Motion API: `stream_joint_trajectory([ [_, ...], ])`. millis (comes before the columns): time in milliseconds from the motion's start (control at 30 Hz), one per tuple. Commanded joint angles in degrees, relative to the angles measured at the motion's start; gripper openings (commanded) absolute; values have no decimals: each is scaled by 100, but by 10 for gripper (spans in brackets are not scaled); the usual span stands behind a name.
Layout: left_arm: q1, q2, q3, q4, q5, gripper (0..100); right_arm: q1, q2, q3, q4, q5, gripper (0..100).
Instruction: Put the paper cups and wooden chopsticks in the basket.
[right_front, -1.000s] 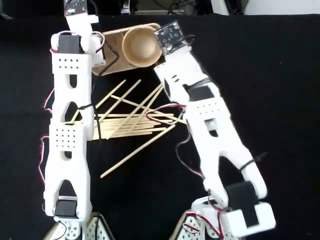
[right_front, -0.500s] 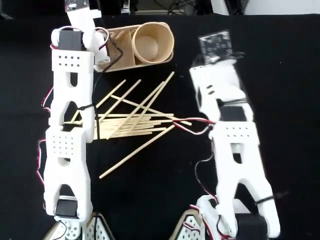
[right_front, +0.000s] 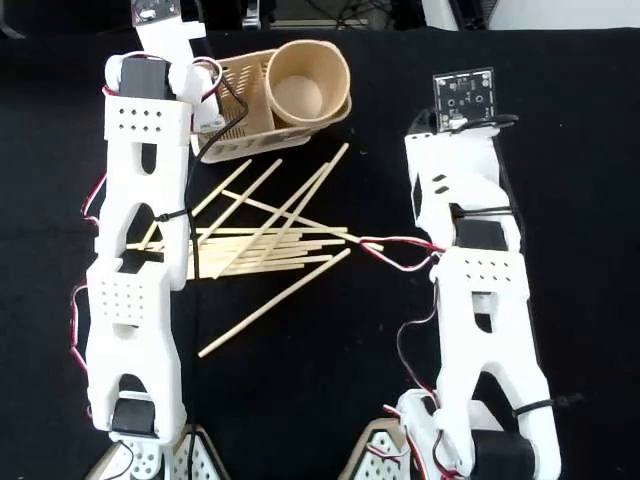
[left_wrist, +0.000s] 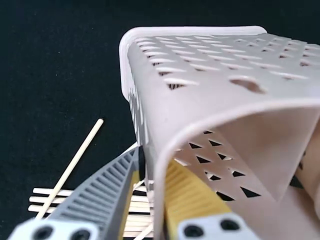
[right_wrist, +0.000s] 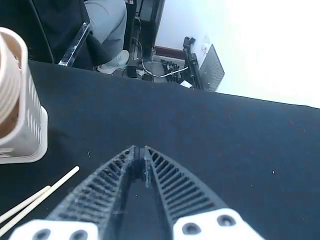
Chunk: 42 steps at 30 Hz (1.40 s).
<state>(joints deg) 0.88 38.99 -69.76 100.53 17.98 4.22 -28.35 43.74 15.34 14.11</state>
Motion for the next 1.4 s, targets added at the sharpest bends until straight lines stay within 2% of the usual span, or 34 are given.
stream_joint_trajectory([
  [0, -13, -554, -66, 35, 70, 29, 70, -145, -40, -123, -26, 15],
  [400, -330, 123, 40, -123, 26, 29, 62, -145, 171, -141, -9, 15],
  [667, -505, 730, 31, -976, -176, 34, 62, -145, 242, -105, -9, 15],
  [833, -470, 730, 13, -1169, -176, 127, 62, -145, 382, -141, -9, 15],
  [967, -479, 774, -312, -1116, -176, 182, 53, -145, 453, -141, 0, 15],
  [1367, -479, 791, -1727, -1160, -167, 188, 44, -145, 567, -141, 0, 15],
])
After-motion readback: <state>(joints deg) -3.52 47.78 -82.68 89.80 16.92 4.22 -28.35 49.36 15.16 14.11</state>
